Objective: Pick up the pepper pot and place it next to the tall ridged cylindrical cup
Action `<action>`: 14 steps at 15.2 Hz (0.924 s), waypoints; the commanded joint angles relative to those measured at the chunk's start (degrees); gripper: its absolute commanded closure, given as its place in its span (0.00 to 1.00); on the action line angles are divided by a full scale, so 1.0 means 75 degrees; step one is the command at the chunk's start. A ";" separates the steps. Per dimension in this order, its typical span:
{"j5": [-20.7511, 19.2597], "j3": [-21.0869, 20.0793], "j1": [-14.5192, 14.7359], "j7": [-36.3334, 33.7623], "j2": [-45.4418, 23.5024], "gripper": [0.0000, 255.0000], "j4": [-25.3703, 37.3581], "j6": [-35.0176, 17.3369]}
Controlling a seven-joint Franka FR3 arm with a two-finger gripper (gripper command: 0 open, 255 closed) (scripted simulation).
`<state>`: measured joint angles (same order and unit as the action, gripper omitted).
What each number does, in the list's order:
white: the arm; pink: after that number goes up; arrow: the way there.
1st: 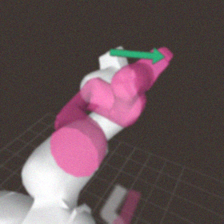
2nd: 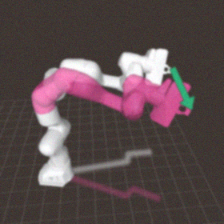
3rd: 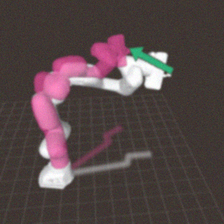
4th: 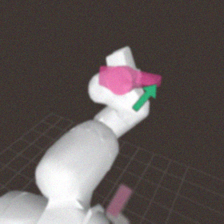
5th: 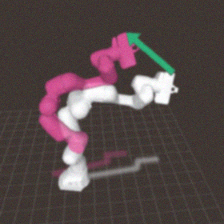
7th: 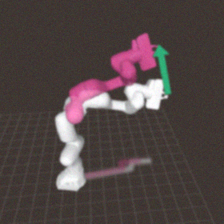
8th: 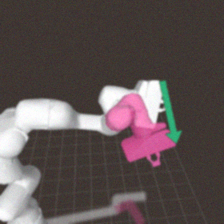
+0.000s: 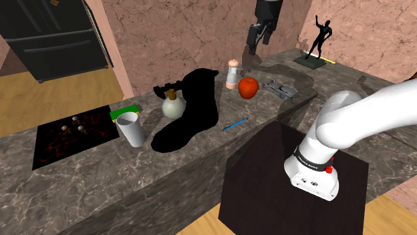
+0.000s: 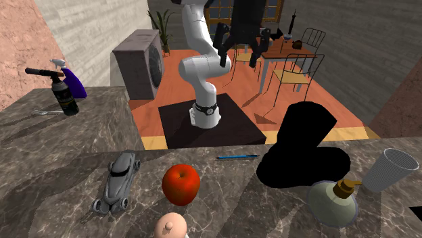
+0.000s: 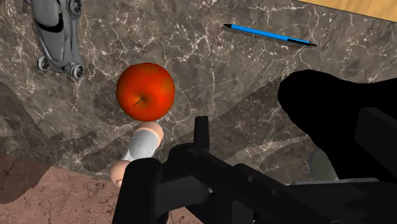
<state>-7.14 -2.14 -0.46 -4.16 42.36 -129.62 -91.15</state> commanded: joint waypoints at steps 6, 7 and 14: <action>-0.0209 0.0711 -0.0174 0.0628 -0.0757 0.00 -0.0071 -0.0935; -0.0233 0.0849 -0.0206 0.0756 -0.0935 0.00 -0.0054 -0.1117; -0.0196 0.1784 -0.0362 0.1696 -0.2404 0.00 0.0345 -0.2296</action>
<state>-8.86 10.20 -3.08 7.41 26.54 -128.15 -107.11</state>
